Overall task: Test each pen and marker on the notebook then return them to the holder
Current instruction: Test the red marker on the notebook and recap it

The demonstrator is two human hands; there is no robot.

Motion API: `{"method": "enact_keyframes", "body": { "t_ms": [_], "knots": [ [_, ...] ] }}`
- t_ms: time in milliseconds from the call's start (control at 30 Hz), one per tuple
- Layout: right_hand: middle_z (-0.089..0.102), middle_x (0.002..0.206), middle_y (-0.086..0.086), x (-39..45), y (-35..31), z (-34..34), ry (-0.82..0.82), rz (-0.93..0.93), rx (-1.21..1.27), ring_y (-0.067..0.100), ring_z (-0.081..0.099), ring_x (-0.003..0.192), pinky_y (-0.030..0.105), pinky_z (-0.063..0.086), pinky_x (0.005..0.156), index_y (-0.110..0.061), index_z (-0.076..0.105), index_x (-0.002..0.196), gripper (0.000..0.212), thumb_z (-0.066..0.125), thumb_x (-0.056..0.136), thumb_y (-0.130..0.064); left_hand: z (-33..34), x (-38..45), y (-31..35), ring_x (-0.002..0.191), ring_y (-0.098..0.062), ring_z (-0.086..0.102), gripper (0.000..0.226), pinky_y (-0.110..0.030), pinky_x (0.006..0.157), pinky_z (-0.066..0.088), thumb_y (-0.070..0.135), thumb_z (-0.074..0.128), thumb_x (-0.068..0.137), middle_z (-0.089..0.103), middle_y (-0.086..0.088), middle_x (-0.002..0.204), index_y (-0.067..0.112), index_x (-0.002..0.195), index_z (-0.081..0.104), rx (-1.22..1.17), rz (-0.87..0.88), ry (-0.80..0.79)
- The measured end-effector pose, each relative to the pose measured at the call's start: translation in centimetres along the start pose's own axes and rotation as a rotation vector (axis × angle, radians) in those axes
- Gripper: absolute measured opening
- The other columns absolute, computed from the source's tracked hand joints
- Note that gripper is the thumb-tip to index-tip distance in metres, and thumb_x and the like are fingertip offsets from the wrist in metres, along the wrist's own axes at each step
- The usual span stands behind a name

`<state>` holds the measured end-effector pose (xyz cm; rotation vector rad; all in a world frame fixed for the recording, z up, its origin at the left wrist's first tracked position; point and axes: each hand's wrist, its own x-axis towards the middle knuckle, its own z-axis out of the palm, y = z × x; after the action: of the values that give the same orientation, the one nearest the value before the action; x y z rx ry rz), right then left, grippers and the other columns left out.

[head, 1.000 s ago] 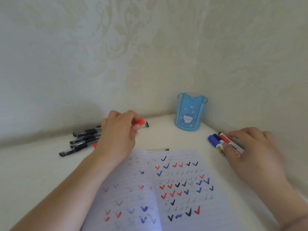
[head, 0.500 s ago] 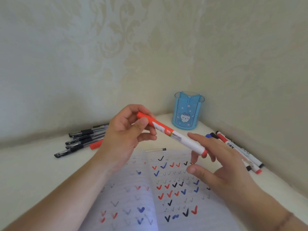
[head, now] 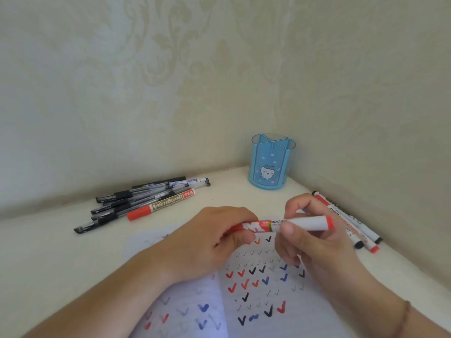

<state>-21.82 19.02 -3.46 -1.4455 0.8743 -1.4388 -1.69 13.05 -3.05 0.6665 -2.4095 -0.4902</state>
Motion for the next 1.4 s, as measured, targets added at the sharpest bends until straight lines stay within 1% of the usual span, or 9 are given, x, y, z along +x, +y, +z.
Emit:
{"method": "enact_keyframes", "body": {
  "t_ms": [267,467,567,667,767,833,933,1067,1400],
  "knots": [
    [0.062,0.054,0.011,-0.5,-0.4,0.5,-0.185,0.025,-0.179,0.017,0.052,0.044,0.023,0.039,0.047,-0.027,0.054,0.068,0.019,0.067,0.081,-0.031,-0.5,-0.3,0.9,0.046,-0.005,0.034,0.012,-0.013,0.051,0.022,0.022,0.055,0.099,0.038,0.013,0.051,0.030,0.093,0.060,-0.184,-0.012,-0.188],
    [0.059,0.058,0.009,-1.4,-0.8,0.1,-0.207,-0.118,-0.295,0.018,0.050,0.048,0.024,0.041,0.048,-0.023,0.061,0.070,0.018,0.073,0.079,-0.033,-0.1,-0.6,0.7,0.046,-0.010,0.031,0.023,-0.021,0.048,0.024,0.043,0.059,0.092,0.041,0.007,0.051,0.026,0.102,0.070,-0.287,0.015,-0.207],
    [0.062,0.055,0.005,-1.1,-1.2,-0.3,-0.137,-0.068,-0.157,0.022,0.051,0.046,0.024,0.039,0.046,-0.024,0.069,0.078,0.013,0.072,0.077,-0.036,-0.2,-0.8,0.7,0.045,-0.009,0.026,0.038,-0.021,0.048,0.021,0.058,0.065,0.081,0.036,0.008,0.048,0.026,0.102,0.066,-0.354,-0.018,-0.127],
    [0.068,0.064,0.015,-0.2,-1.8,-1.9,-0.177,-0.006,-0.104,0.030,0.061,0.053,0.026,0.040,0.046,-0.016,0.076,0.084,0.035,0.076,0.073,-0.049,-0.7,-1.0,-0.3,0.051,-0.012,0.028,0.028,-0.026,0.052,0.024,0.052,0.052,0.089,0.035,-0.004,0.054,0.029,0.103,0.059,-0.304,-0.068,-0.016],
    [0.060,0.054,0.023,0.3,-1.8,-3.5,-0.228,0.093,-0.203,0.026,0.055,0.045,0.025,0.041,0.046,-0.014,0.066,0.056,0.029,0.085,0.061,-0.035,-0.5,-0.9,-1.1,0.064,-0.016,0.039,0.025,-0.026,0.063,0.035,0.021,0.035,0.093,0.045,-0.002,0.068,0.026,0.108,0.054,-0.314,-0.112,0.076],
    [0.047,0.048,0.030,0.2,-1.4,-3.8,-0.231,0.154,-0.290,0.023,0.047,0.039,0.023,0.037,0.044,-0.016,0.054,0.045,0.028,0.076,0.059,-0.025,-0.2,-0.8,-1.2,0.071,-0.021,0.044,0.024,-0.030,0.069,0.038,0.025,0.033,0.097,0.048,-0.001,0.074,0.025,0.114,0.050,-0.256,-0.095,0.101],
    [0.037,0.046,0.027,0.0,-1.2,-3.5,-0.206,0.199,-0.401,0.022,0.040,0.041,0.022,0.031,0.042,-0.011,0.041,0.042,0.036,0.069,0.059,-0.027,0.0,-0.6,-1.6,0.074,-0.017,0.051,0.022,-0.023,0.069,0.041,0.032,0.041,0.101,0.055,0.006,0.081,0.029,0.122,0.047,-0.146,-0.083,0.102],
    [0.038,0.043,0.011,-0.1,-1.1,-3.3,-0.223,0.217,-0.473,0.020,0.037,0.043,0.025,0.028,0.044,-0.005,0.040,0.046,0.037,0.069,0.065,-0.016,0.1,-0.5,-1.7,0.081,-0.010,0.058,0.027,-0.009,0.067,0.037,0.022,0.055,0.099,0.062,0.014,0.087,0.029,0.124,0.049,-0.118,-0.101,0.092],
    [0.035,0.044,0.004,-0.1,-0.9,-3.3,-0.200,0.226,-0.544,0.018,0.034,0.044,0.029,0.027,0.048,-0.016,0.038,0.043,0.032,0.063,0.063,-0.016,0.0,-0.2,-0.9,0.085,-0.006,0.066,0.039,-0.023,0.070,0.051,0.017,0.072,0.087,0.072,0.018,0.093,0.039,0.113,0.054,-0.164,-0.206,0.080]
  ]
}}
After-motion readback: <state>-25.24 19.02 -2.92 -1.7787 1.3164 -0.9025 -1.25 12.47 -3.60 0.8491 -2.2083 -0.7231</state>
